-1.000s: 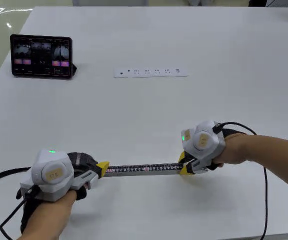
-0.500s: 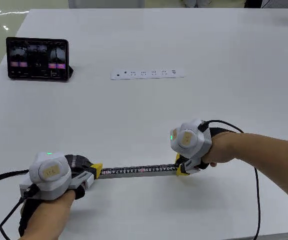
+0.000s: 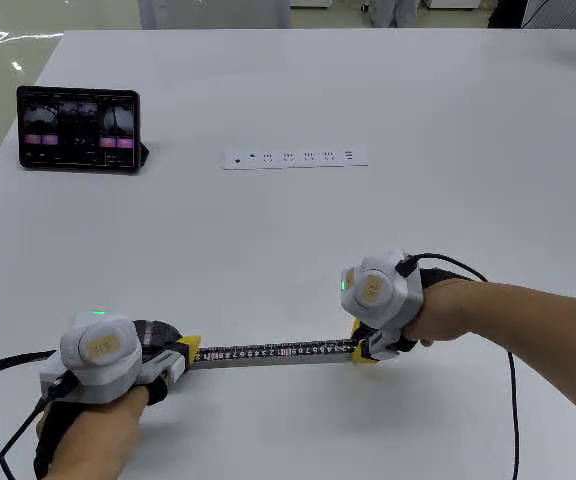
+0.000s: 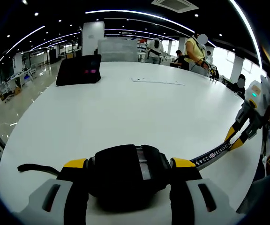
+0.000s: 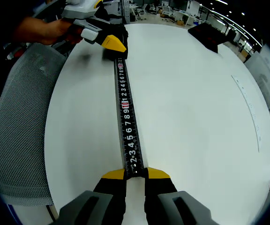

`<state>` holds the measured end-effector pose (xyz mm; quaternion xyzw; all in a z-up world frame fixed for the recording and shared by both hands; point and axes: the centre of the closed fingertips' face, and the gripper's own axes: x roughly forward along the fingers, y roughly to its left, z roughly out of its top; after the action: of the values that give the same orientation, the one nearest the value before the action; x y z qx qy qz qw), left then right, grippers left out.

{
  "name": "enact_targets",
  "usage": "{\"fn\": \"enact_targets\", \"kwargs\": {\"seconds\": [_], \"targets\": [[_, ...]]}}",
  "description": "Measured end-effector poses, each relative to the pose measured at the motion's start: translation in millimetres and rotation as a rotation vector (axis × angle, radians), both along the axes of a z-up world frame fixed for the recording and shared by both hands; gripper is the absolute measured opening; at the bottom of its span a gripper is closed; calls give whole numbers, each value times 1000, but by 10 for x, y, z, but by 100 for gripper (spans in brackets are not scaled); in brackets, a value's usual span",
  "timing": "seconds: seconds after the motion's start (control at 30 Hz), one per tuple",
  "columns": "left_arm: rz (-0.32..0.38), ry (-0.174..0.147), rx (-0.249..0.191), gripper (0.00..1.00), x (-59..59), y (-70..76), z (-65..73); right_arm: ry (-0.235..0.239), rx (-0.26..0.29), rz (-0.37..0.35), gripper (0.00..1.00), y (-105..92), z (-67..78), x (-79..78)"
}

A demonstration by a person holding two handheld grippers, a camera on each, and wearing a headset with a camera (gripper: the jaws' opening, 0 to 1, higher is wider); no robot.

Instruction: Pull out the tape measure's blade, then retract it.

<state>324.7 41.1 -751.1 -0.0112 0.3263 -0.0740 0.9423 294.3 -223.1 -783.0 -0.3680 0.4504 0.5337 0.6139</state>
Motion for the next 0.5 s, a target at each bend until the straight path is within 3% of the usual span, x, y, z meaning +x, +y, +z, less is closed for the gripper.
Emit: {"fn": "enact_targets", "kwargs": {"seconds": [0.1,0.5], "targets": [[-4,-13,3,67,6,10,9,-2,10,-4,10,0,2,1],[-13,-13,10,66,17,18,6,0,21,-18,10,19,2,0]]}}
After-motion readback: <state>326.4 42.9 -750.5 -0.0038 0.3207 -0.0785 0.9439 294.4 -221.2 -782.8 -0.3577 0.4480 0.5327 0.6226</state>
